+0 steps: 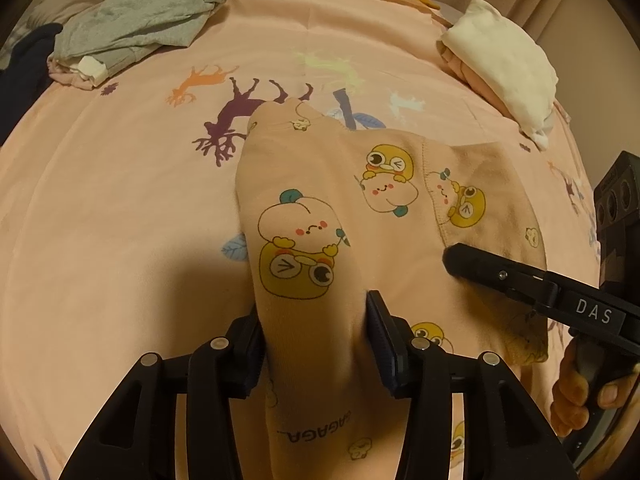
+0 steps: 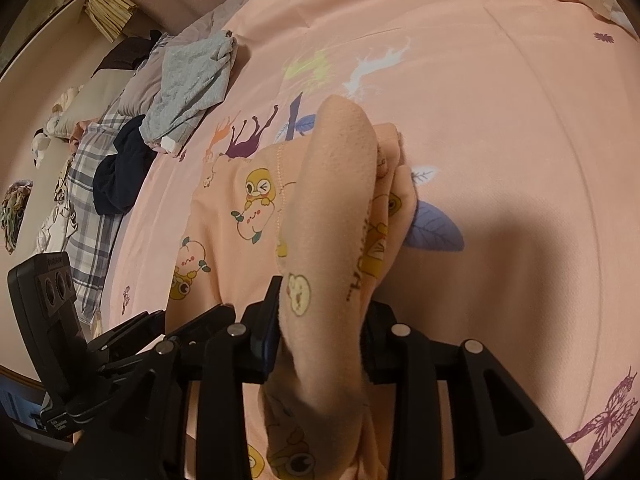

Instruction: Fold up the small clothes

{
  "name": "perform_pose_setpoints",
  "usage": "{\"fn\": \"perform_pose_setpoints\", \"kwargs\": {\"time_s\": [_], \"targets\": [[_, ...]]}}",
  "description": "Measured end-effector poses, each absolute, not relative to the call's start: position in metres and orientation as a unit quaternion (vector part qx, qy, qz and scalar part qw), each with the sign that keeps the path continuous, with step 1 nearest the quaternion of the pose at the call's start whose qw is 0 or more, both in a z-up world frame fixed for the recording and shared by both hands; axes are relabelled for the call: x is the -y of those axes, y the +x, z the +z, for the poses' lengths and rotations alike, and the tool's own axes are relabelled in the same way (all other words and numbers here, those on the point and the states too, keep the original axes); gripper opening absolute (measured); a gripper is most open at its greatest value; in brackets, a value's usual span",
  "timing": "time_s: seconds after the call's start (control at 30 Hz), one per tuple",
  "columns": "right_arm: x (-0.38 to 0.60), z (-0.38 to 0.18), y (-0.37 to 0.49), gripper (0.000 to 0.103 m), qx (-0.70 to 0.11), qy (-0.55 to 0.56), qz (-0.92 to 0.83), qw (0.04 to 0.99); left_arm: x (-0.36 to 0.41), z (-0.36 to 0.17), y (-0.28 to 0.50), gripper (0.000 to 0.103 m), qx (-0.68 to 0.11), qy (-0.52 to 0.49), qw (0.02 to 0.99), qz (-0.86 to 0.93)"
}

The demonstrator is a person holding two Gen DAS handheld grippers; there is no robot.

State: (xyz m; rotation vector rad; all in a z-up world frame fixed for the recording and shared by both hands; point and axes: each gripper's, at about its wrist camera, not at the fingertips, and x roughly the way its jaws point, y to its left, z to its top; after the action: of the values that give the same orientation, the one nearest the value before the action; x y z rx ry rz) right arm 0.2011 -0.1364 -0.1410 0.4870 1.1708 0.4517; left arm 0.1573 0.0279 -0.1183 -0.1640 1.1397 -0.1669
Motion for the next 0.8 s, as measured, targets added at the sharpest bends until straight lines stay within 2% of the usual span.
{"fn": "perform_pose_setpoints", "kwargs": {"time_s": [0.8], "targets": [[0.138, -0.1434, 0.2073, 0.035, -0.544, 0.219, 0.231, 0.777, -0.0294, -0.118, 0.1544, 0.056, -0.543, -0.071, 0.834, -0.065]]}}
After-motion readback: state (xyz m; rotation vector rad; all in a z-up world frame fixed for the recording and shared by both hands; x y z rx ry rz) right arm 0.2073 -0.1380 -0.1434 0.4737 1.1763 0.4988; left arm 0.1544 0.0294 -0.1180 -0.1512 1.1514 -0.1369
